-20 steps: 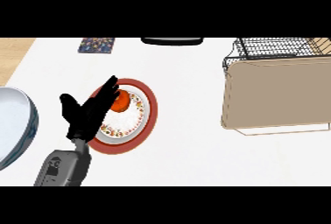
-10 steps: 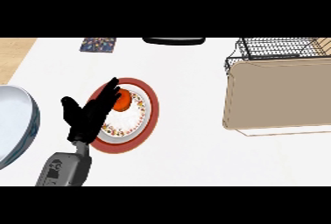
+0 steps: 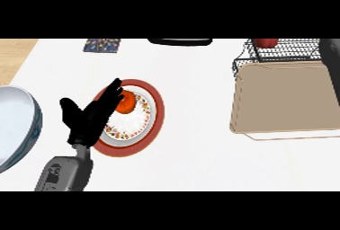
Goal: Pick the bell pepper from the tray and place it in the tiered basket
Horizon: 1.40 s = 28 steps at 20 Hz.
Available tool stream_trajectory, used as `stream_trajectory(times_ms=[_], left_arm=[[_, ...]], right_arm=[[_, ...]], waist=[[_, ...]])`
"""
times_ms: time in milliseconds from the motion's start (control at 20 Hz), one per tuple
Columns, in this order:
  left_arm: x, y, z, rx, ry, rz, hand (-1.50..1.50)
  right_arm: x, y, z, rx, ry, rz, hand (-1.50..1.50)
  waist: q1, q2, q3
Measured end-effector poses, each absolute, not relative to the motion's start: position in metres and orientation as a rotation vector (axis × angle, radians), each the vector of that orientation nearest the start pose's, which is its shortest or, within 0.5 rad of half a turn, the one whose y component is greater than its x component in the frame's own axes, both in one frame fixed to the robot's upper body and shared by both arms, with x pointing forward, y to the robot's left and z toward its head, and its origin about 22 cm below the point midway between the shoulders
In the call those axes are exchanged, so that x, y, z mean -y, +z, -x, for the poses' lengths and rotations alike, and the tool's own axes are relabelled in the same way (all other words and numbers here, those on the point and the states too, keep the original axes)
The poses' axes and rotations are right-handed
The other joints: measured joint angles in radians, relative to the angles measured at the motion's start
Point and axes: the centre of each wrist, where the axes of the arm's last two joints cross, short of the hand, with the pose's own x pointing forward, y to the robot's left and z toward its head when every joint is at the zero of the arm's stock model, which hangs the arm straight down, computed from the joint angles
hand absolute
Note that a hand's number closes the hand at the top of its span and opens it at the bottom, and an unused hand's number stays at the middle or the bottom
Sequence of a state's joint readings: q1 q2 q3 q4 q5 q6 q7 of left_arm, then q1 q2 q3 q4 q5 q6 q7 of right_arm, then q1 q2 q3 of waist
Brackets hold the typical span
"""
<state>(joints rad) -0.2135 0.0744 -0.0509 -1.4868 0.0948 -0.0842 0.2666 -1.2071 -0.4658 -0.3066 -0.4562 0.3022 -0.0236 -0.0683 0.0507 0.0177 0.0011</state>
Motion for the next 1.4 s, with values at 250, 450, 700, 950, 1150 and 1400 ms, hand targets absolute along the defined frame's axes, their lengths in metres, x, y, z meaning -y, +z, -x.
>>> stream_trajectory(times_ms=[250, 450, 700, 950, 1150, 1400], left_arm=[[-0.213, 0.032, -0.284, 1.4, -0.183, 0.139, 0.0], [-0.217, 0.028, -0.283, 1.4, -0.177, 0.137, 0.0], [-0.217, 0.026, -0.285, 1.407, -0.164, 0.118, 0.0], [-0.225, 0.023, -0.281, 1.401, -0.149, 0.123, 0.0], [-0.221, 0.023, -0.279, 1.398, -0.145, 0.114, 0.0], [-0.228, 0.026, -0.277, 1.395, -0.14, 0.105, 0.0]], right_arm=[[0.282, 0.227, -0.472, 1.82, 0.178, 0.535, -1.5], [0.3, 0.241, -0.47, 1.835, 0.026, 0.595, -1.5], [0.352, 0.248, -0.456, 1.758, -0.146, 0.637, -1.5], [0.425, 0.238, -0.423, 1.701, -0.164, 0.672, -1.5], [0.483, 0.241, -0.385, 1.683, -0.102, 0.659, -1.5], [0.551, 0.248, -0.323, 1.667, -0.003, 0.631, -1.5]], waist=[[-0.004, -0.003, 0.0], [-0.012, -0.004, -0.001], [-0.026, -0.006, -0.001], [-0.04, -0.011, 0.0], [-0.05, -0.015, 0.0], [-0.055, -0.016, 0.0]])
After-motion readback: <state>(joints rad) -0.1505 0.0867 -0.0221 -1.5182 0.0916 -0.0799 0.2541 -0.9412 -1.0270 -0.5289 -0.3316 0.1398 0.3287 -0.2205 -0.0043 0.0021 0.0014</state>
